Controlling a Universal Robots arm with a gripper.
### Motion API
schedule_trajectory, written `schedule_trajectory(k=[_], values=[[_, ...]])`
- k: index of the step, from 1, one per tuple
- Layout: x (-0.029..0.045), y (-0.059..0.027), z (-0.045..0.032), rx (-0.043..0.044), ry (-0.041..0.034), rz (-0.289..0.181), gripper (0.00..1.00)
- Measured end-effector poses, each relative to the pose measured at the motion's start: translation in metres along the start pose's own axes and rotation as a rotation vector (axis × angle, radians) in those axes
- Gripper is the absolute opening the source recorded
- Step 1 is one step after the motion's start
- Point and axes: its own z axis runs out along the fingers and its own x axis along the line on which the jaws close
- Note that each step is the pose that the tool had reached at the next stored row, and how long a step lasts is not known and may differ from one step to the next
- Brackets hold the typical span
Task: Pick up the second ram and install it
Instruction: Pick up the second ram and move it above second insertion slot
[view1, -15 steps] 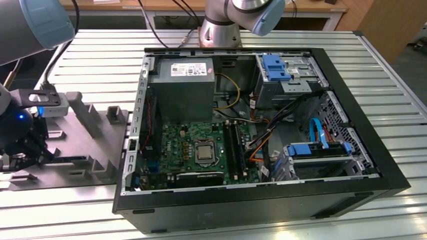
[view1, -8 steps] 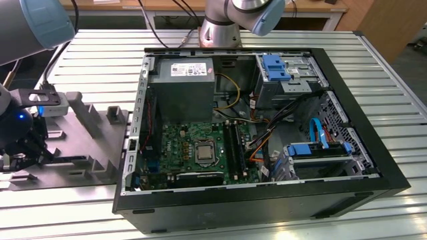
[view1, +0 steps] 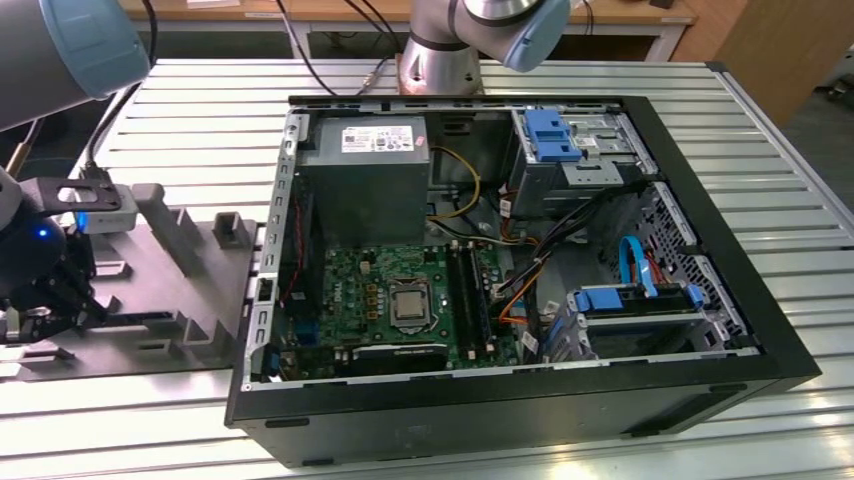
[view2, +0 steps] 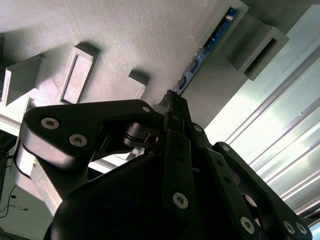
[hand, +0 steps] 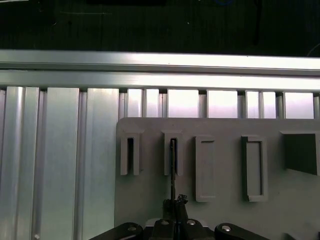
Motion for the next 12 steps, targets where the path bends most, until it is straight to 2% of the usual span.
schedule_trajectory(k=[5, 8, 11, 12], values=[[0.0, 0.0001, -0.0009, -0.0002, 0.0002, 0.0, 0.11], [-0.0003, 0.0003, -0.0068, 0.0, 0.0001, 0.0, 0.11], [-0.0006, 0.0007, -0.0156, 0.0001, 0.0, 0.0, 0.11], [-0.0013, 0.0015, -0.0333, 0.0, 0.0, 0.0, 0.11]])
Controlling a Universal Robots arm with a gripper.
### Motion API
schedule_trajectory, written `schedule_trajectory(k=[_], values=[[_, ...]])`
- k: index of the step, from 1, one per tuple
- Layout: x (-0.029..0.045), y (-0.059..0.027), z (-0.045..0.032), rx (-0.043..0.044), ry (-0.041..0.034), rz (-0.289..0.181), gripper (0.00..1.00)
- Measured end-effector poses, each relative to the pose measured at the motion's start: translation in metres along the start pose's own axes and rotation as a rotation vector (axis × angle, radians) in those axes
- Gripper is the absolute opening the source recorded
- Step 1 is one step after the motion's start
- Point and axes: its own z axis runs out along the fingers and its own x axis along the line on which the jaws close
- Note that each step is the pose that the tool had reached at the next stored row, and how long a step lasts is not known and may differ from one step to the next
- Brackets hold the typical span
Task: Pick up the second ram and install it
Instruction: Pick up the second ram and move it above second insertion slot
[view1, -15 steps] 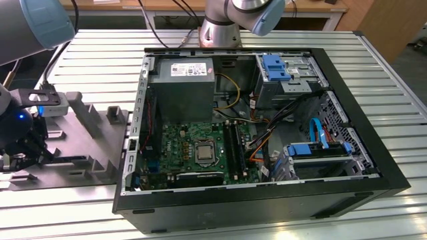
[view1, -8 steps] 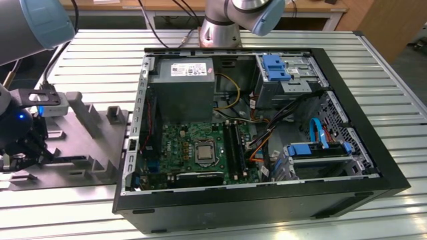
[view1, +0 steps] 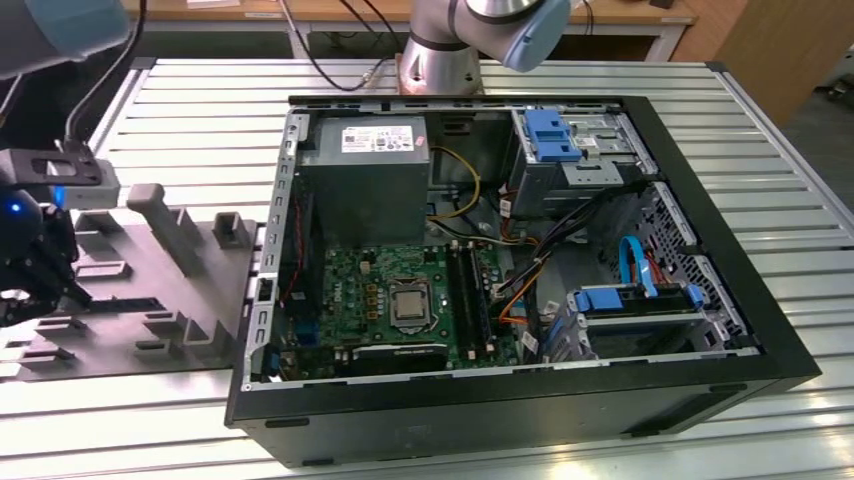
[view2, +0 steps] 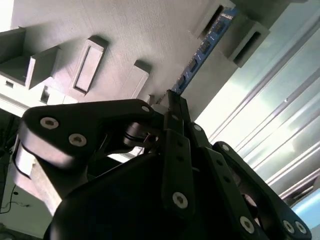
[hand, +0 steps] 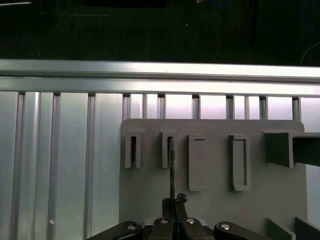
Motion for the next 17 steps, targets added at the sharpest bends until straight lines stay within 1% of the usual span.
schedule_trajectory(k=[9, 17], values=[[-0.0015, 0.0017, -0.0398, 0.0, -0.0003, 0.0, 0.11], [-0.0028, 0.0032, -0.0735, -0.0001, -0.0002, 0.0, 0.11]])
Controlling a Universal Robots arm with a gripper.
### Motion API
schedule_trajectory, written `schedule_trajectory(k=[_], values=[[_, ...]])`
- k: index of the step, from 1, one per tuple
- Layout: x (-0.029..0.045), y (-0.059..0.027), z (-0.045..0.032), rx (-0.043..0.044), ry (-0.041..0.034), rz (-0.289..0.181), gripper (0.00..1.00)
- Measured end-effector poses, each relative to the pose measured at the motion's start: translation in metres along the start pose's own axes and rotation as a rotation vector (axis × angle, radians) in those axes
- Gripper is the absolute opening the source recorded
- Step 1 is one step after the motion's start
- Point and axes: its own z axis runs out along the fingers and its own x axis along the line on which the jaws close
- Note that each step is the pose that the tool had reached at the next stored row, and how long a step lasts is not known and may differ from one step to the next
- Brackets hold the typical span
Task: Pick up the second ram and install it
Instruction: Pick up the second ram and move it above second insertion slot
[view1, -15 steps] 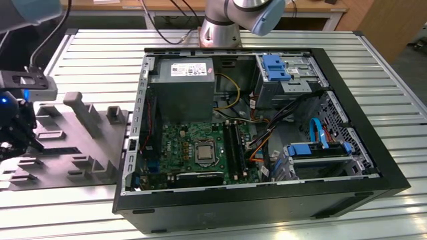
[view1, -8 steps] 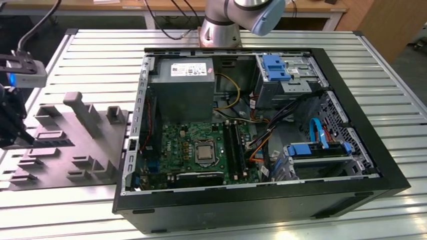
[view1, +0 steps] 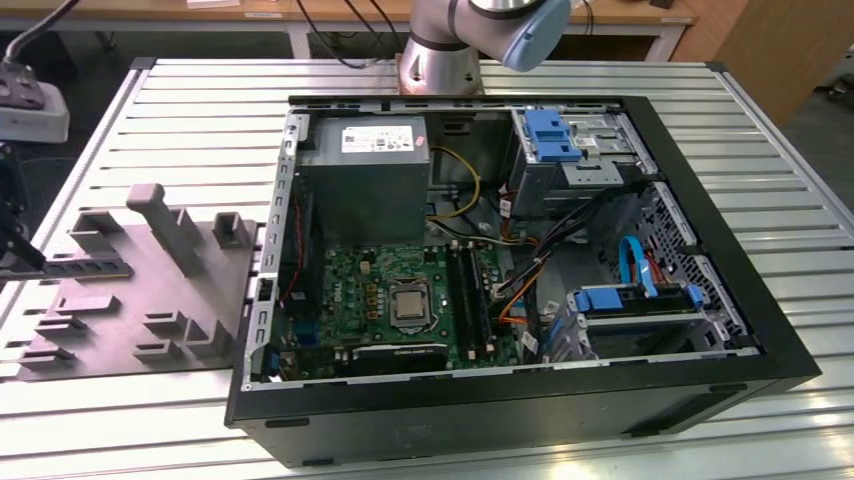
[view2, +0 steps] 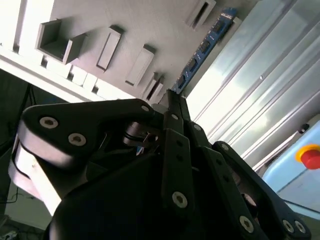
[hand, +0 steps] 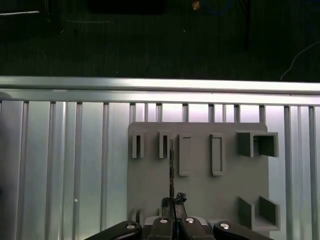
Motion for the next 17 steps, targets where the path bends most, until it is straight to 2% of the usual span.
schedule_trajectory(k=[17], values=[[-0.0027, 0.0031, -0.0705, 0.0002, -0.0002, 0.0, 0.11]])
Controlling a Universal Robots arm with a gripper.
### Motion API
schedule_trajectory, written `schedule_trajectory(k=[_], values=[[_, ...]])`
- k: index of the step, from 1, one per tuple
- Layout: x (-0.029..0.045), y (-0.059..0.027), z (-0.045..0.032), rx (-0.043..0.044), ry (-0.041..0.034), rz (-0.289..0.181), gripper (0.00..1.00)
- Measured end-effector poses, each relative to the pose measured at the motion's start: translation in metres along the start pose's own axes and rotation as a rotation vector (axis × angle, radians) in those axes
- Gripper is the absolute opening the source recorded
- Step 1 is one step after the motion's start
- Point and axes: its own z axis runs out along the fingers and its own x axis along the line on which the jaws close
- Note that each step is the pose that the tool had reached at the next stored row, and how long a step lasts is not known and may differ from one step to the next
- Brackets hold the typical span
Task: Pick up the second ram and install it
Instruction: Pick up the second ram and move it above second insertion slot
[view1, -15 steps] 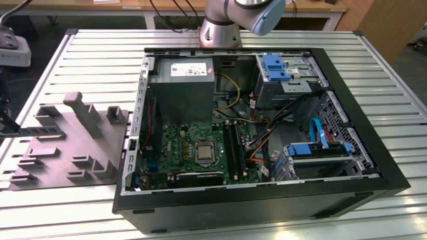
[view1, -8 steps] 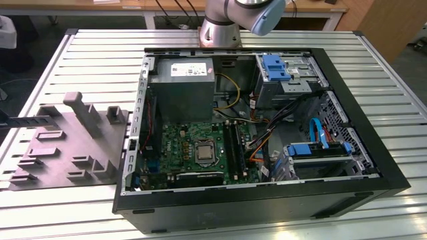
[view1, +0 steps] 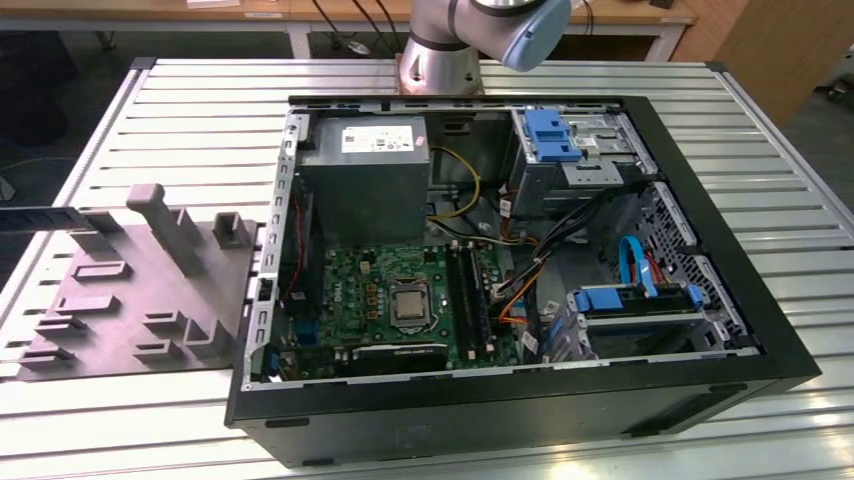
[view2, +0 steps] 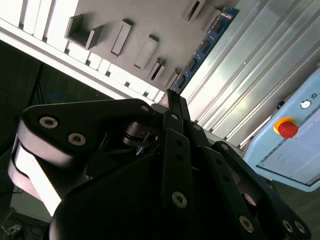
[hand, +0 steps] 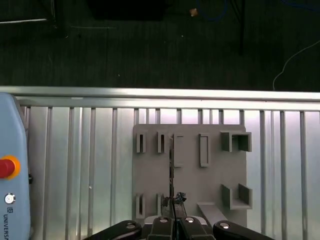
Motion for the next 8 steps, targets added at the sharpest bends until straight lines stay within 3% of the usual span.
schedule_trajectory(k=[8], values=[[-0.0012, 0.0014, -0.0317, -0.0001, 0.0001, 0.0, 0.11]])
